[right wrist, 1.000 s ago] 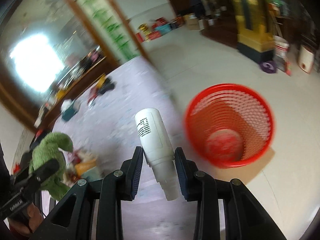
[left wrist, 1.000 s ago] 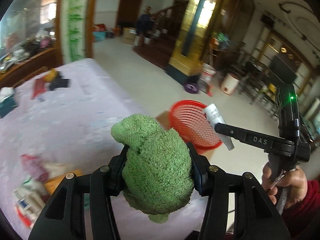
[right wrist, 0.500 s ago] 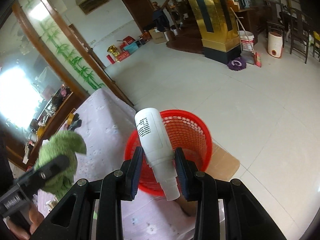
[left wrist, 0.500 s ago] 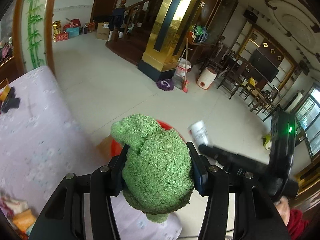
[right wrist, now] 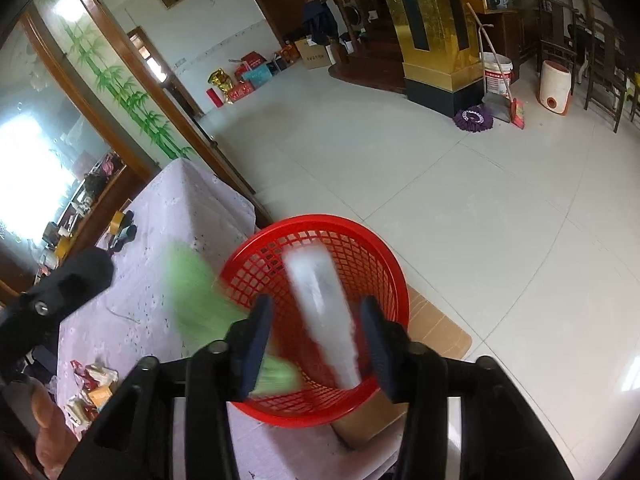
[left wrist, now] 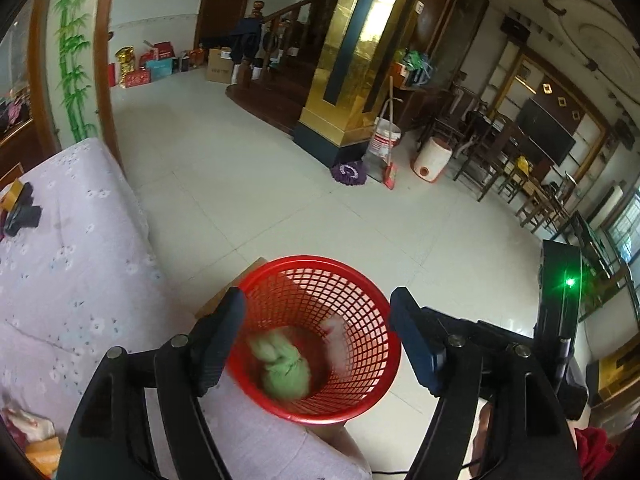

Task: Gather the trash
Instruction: 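Open the left tool to drop the towel while the right tool drops the bottle, then return both tools to the table and grasp the red-and-white box with the left tool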

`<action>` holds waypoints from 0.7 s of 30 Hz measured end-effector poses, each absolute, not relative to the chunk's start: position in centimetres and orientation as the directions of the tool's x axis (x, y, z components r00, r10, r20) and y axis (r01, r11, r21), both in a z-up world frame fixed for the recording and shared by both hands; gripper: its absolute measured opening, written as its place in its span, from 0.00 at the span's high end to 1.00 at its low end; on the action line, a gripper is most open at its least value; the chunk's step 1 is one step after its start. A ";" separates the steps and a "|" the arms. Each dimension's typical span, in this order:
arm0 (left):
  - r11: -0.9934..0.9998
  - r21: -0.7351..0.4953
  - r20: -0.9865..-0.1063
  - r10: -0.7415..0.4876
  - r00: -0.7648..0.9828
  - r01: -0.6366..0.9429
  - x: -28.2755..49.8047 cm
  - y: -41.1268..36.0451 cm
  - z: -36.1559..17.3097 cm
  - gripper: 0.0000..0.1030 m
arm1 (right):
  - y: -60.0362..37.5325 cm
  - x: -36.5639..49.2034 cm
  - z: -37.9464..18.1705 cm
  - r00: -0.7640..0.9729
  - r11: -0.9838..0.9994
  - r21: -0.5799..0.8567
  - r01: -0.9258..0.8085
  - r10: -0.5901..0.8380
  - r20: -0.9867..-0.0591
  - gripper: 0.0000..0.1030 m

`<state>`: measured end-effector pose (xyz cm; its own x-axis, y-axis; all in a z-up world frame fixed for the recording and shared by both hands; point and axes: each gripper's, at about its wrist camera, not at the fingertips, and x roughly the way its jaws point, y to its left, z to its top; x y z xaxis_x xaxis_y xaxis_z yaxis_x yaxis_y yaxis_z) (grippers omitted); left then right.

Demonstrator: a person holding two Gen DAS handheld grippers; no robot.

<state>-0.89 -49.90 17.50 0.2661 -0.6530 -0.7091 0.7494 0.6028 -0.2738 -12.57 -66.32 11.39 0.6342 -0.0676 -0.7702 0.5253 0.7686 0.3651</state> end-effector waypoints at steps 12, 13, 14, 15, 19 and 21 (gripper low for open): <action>0.744 -0.194 -0.706 -0.558 0.435 0.639 -3.3 -37.0 18.3 0.29 | -60.1 -12.5 14.3 0.692 0.833 0.402 0.381 0.032 -0.722 0.44; 0.752 -0.190 -0.706 -0.551 0.444 0.631 -3.5 -36.0 18.4 0.29 | -58.9 -12.1 14.4 0.694 0.837 0.413 0.358 0.057 -0.718 0.43; 0.764 -0.182 -0.706 -0.540 0.458 0.619 -3.7 -34.6 18.5 0.29 | -57.5 -11.6 14.5 0.694 0.845 0.420 0.331 0.084 -0.715 0.43; 0.770 -0.178 -0.706 -0.534 0.466 0.613 -3.8 -33.9 18.6 0.29 | -56.5 -11.2 14.5 0.691 0.853 0.419 0.311 0.100 -0.716 0.43; 0.813 -0.167 -0.711 -0.492 0.503 0.558 -4.4 -28.4 18.3 0.29 | -52.3 -9.8 14.4 0.674 0.877 0.414 0.243 0.154 -0.722 0.43; 0.832 -0.179 -0.716 -0.476 0.510 0.525 -4.5 -26.0 18.0 0.29 | -50.0 -9.3 14.2 0.663 0.887 0.413 0.205 0.185 -0.725 0.42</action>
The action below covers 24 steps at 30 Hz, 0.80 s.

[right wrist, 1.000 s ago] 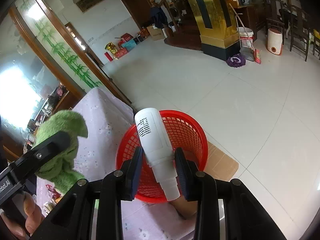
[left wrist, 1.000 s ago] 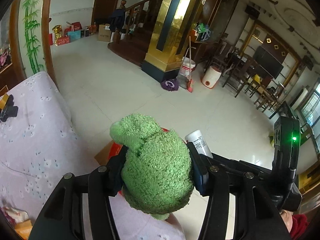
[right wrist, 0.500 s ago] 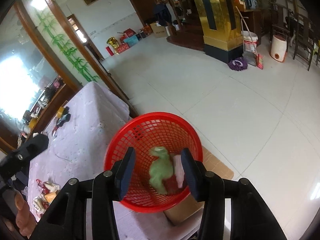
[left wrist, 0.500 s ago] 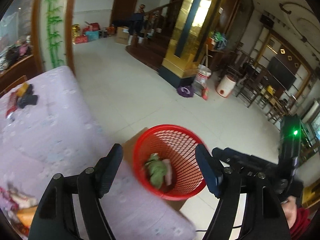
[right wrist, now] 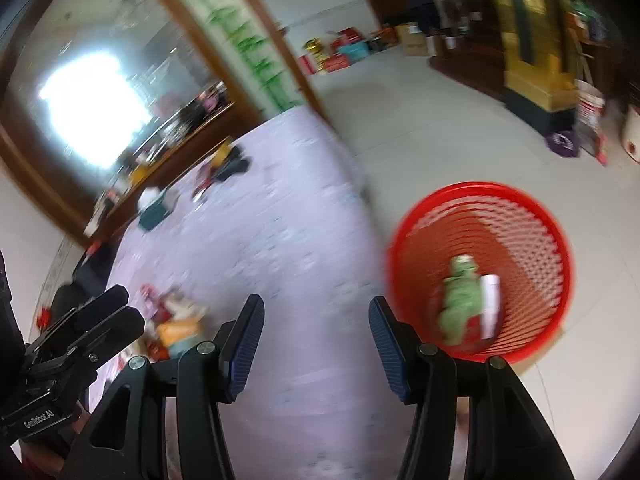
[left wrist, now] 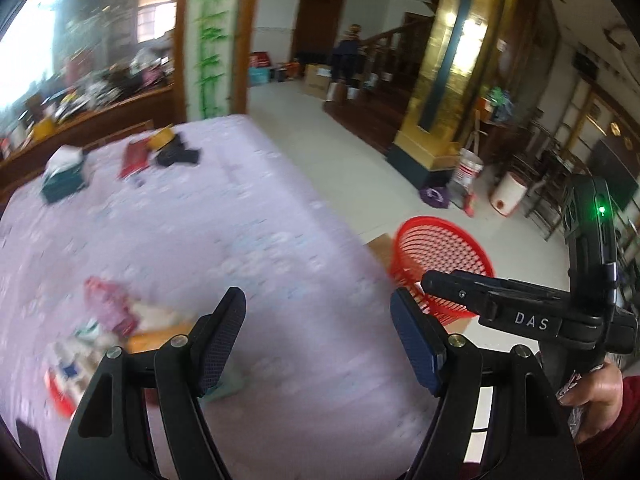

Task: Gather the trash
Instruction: 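Return both tools to the table and grasp the red-and-white box with the left tool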

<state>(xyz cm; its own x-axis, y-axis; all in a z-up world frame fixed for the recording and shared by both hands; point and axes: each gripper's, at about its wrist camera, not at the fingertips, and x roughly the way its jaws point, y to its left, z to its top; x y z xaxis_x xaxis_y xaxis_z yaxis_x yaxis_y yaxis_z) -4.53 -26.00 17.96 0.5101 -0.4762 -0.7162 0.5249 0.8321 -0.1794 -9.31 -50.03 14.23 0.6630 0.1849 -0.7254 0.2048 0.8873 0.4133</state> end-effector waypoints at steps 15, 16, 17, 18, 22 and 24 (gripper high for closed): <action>0.972 -0.228 -0.783 -0.218 0.582 0.056 -4.2 -2.5 13.9 0.28 | -36.6 -5.7 11.4 0.518 0.915 0.402 -0.018 0.353 -0.779 0.37; 0.969 -0.245 -0.798 -0.213 0.564 0.019 -3.9 -0.9 13.1 0.28 | -36.1 -5.5 11.4 0.514 0.917 0.399 -0.027 0.355 -0.781 0.37; 0.965 -0.264 -0.810 -0.219 0.544 -0.004 -3.6 0.2 12.4 0.28 | -35.6 -5.4 11.3 0.511 0.919 0.393 -0.035 0.354 -0.783 0.36; 0.954 -0.296 -0.821 -0.234 0.521 -0.038 -3.1 1.7 11.3 0.28 | -35.2 -5.2 11.4 0.509 0.920 0.391 -0.040 0.355 -0.784 0.35; 0.898 -0.424 -0.829 -0.332 0.449 -0.119 -1.2 4.8 7.8 0.28 | -34.2 -4.8 11.3 0.497 0.923 0.383 -0.044 0.353 -0.792 0.34; 0.875 -0.460 -0.829 -0.365 0.423 -0.148 -0.8 4.9 6.7 0.28 | -33.8 -4.8 11.3 0.494 0.925 0.378 -0.043 0.349 -0.797 0.34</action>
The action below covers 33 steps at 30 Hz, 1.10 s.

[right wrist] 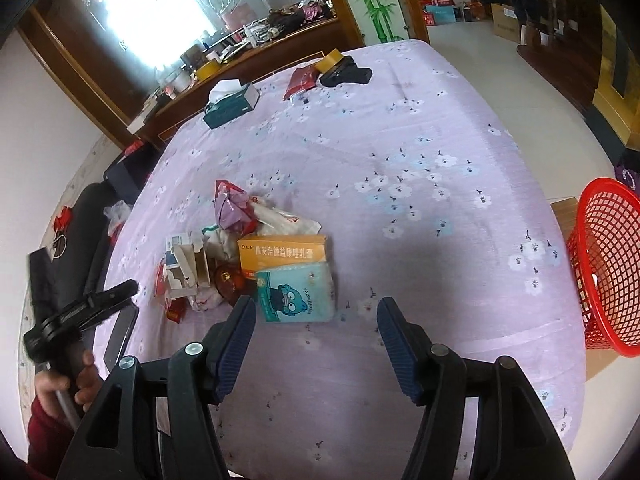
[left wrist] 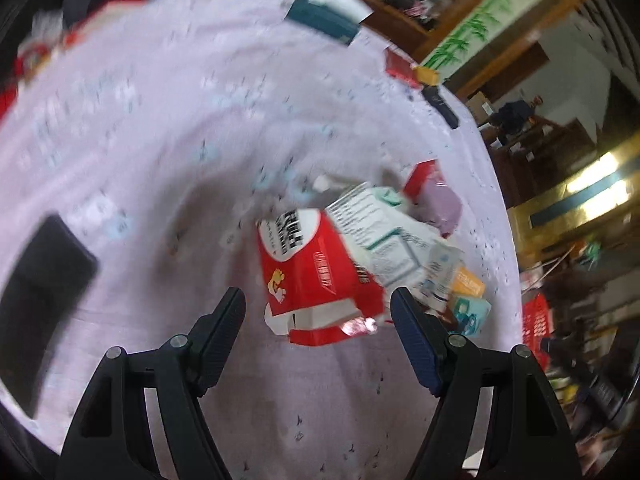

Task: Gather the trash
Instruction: 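Return both tools to the table and grasp the red-and-white box with the left tool, then grasp the teal snack bag with the right tool while the left tool holds the red box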

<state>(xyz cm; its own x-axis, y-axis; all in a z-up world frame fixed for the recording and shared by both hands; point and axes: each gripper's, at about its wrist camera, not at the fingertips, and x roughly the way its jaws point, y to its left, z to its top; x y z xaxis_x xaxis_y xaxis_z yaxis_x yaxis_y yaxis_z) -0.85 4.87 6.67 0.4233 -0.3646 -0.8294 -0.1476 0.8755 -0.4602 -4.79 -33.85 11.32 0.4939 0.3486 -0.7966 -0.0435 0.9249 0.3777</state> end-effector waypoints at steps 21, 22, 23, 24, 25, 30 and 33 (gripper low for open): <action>0.877 -0.480 -0.797 -0.419 0.436 -0.033 -0.3 4.1 4.8 0.63 | -33.4 -3.5 9.4 0.464 0.917 0.399 0.019 0.346 -0.815 0.32; 0.876 -0.480 -0.795 -0.420 0.439 -0.031 -0.4 4.3 4.9 0.63 | -33.4 -3.3 8.9 0.457 0.914 0.406 0.026 0.350 -0.818 0.32; 0.876 -0.482 -0.791 -0.422 0.442 -0.027 -0.7 4.5 5.1 0.64 | -33.2 -3.0 8.5 0.451 0.910 0.413 0.025 0.359 -0.817 0.31; 0.876 -0.482 -0.790 -0.423 0.444 -0.023 -0.7 4.5 5.1 0.64 | -33.1 -2.9 8.1 0.448 0.909 0.417 0.020 0.365 -0.816 0.31; 0.878 -0.478 -0.789 -0.421 0.447 -0.015 -1.0 4.7 5.4 0.64 | -32.9 -2.5 7.6 0.444 0.910 0.414 0.013 0.366 -0.818 0.31; 0.895 -0.447 -0.794 -0.404 0.455 0.014 -2.0 5.3 6.3 0.64 | -32.1 -0.4 5.5 0.444 0.907 0.420 0.010 0.373 -0.815 0.31; 0.899 -0.436 -0.788 -0.409 0.460 0.052 -2.5 5.4 6.9 0.64 | -31.6 0.7 4.2 0.435 0.890 0.455 0.021 0.401 -0.806 0.40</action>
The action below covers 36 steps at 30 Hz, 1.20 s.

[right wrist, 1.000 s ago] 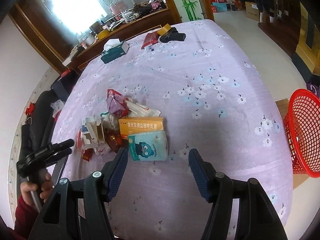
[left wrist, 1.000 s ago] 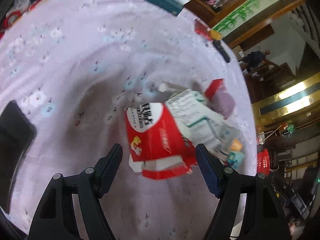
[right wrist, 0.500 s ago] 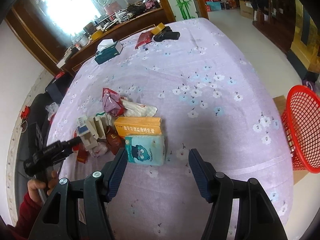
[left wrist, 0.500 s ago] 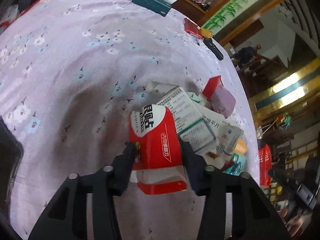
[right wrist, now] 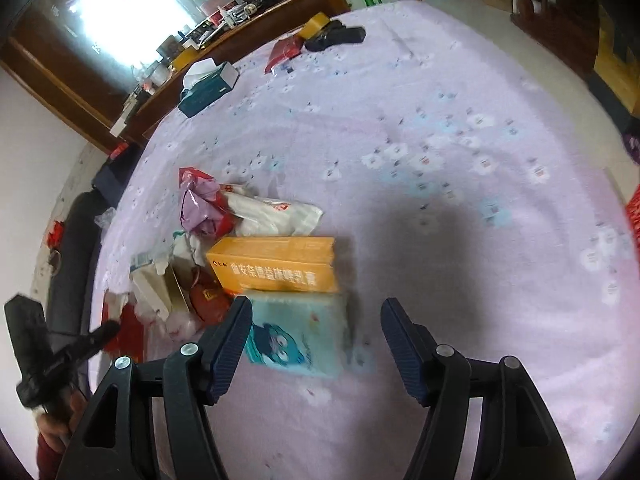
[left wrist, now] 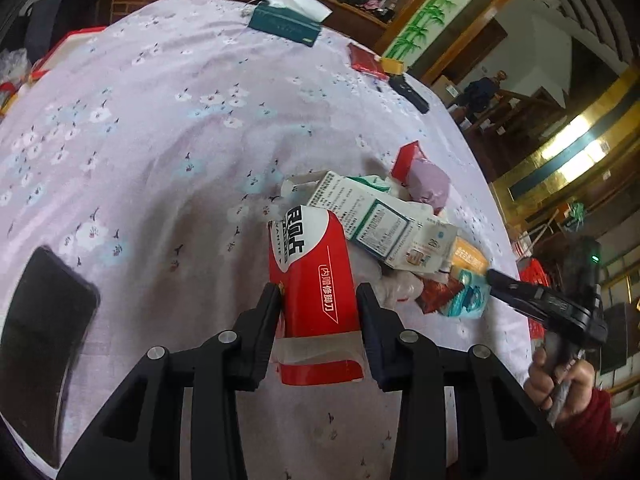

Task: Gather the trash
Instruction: 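Grasp the teal snack bag with the right tool while the left tool holds the red box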

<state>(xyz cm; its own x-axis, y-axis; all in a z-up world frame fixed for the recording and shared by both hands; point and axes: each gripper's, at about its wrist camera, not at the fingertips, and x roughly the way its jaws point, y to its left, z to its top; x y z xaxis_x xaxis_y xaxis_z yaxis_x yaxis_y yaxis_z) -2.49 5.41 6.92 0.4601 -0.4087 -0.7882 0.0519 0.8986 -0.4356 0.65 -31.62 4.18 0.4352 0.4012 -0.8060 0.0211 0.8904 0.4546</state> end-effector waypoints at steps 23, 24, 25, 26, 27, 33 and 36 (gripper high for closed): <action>0.916 -0.395 -0.747 -0.366 0.555 0.073 -6.0 4.1 10.4 0.63 | -22.9 -1.6 3.7 0.265 0.887 0.277 -0.369 0.386 -0.884 0.23; 0.920 -0.387 -0.749 -0.356 0.559 0.068 -6.2 3.9 10.5 0.63 | -22.4 -1.5 3.4 0.257 0.883 0.258 -0.392 0.375 -0.891 0.23; 0.922 -0.382 -0.750 -0.350 0.562 0.064 -6.4 3.6 10.6 0.63 | -21.9 -1.4 3.0 0.252 0.879 0.239 -0.413 0.362 -0.897 0.23; 0.922 -0.383 -0.749 -0.349 0.563 0.061 -6.5 3.4 10.6 0.63 | -21.3 -1.5 2.8 0.249 0.877 0.214 -0.430 0.343 -0.906 0.23; 0.921 -0.385 -0.749 -0.350 0.563 0.061 -6.7 3.1 10.8 0.63 | -20.8 -1.6 2.3 0.245 0.877 0.183 -0.445 0.316 -0.917 0.24; 0.930 -0.350 -0.754 -0.352 0.555 0.114 -6.8 0.0 11.2 0.63 | -21.2 -2.7 1.9 0.235 0.877 0.177 -0.446 0.306 -0.923 0.58; 0.929 -0.329 -0.753 -0.366 0.547 0.169 -6.8 -2.5 11.5 0.63 | -23.2 -3.5 2.5 0.258 0.896 0.205 -0.395 0.322 -0.911 0.61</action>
<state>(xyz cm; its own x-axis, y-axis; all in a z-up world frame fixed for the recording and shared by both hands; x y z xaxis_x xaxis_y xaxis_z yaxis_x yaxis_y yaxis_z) -6.82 -2.48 11.47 0.5472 -0.3663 -0.7526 0.1692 0.9290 -0.3291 -3.51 -23.20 2.53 0.2580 0.3219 -0.9110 -0.3945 0.8958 0.2048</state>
